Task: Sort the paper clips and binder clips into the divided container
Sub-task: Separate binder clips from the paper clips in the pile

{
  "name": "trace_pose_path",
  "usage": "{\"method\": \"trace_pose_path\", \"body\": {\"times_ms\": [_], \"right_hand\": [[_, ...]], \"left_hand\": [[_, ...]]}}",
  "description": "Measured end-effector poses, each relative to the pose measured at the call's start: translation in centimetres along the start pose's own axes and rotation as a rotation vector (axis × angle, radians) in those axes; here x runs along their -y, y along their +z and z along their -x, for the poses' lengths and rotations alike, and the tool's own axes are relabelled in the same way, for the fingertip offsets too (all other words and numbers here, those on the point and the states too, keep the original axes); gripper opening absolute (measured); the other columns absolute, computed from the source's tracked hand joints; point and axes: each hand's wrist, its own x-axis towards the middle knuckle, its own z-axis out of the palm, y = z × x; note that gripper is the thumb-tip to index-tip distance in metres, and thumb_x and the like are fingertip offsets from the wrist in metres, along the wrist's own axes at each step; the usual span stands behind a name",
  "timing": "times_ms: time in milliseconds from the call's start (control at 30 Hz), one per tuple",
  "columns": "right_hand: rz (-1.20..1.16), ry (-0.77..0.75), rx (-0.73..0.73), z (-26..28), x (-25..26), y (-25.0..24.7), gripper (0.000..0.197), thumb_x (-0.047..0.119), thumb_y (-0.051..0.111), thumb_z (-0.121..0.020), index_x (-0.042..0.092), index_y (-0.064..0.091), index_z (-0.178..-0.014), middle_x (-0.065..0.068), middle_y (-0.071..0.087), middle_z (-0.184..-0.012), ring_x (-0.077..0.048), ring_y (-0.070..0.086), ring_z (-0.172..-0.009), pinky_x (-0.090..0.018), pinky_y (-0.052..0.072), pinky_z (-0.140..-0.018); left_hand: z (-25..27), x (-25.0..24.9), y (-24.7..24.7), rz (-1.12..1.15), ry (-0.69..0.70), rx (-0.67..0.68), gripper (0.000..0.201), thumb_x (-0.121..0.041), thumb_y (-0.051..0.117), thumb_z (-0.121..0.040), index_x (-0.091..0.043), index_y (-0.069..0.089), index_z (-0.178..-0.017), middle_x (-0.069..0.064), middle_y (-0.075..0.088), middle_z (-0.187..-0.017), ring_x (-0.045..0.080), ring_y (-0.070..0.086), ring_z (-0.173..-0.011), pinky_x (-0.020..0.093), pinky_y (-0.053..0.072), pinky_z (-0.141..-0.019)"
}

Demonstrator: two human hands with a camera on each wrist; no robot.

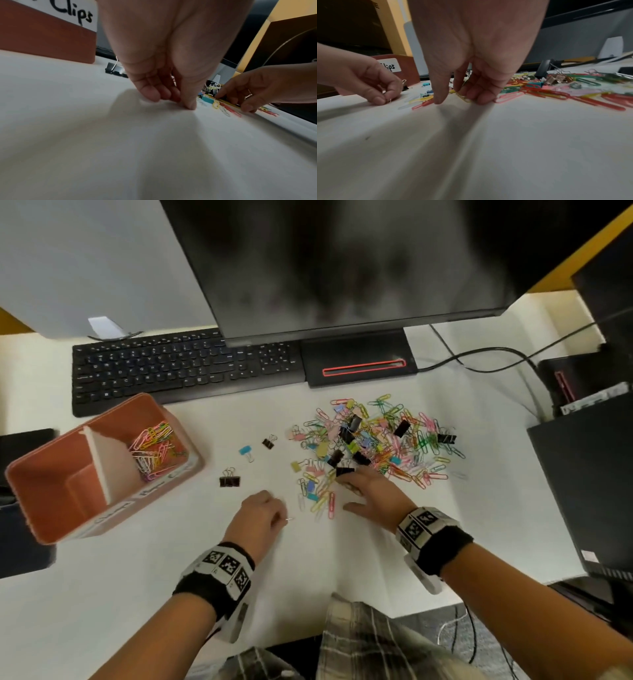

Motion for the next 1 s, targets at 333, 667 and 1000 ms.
{"method": "trace_pose_path", "body": {"times_ms": [333, 667, 1000], "right_hand": [[0.102, -0.137, -0.017, -1.5, 2.2, 0.8, 0.077, 0.026, 0.078, -0.071, 0.022, 0.039, -0.137, -0.007, 0.040, -0.131, -0.024, 0.049, -0.110, -0.039, 0.046, -0.095], [-0.009, -0.197, -0.118, -3.0, 1.5, 0.1, 0.017, 0.017, 0.068, -0.080, 0.008, 0.067, -0.094, -0.008, 0.059, -0.097, -0.023, 0.053, -0.096, -0.035, 0.049, -0.080], [0.001, -0.282, -0.055, -2.6, 0.2, 0.1, 0.020, 0.001, 0.058, -0.086, 0.008, 0.065, -0.103, -0.015, 0.063, -0.097, -0.030, 0.063, -0.096, -0.040, 0.055, -0.078]], "left_hand": [[-1.8, -3.0, 2.1, 0.110, 0.007, -0.157, 0.013, -0.012, 0.074, -0.071, -0.014, 0.062, -0.065, 0.002, 0.047, -0.126, 0.017, 0.041, -0.104, 0.025, 0.031, -0.088], [-3.2, -2.4, 1.1, 0.144, -0.041, -0.260, 0.009, 0.000, 0.065, -0.077, -0.007, 0.059, -0.075, 0.004, 0.059, -0.081, 0.008, 0.047, -0.072, -0.001, 0.034, -0.070], [-3.6, -2.3, 0.6, 0.280, -0.187, -0.299, 0.026, 0.000, 0.062, -0.080, -0.016, 0.058, -0.100, -0.002, 0.057, -0.094, -0.006, 0.052, -0.075, -0.003, 0.035, -0.068]]}}
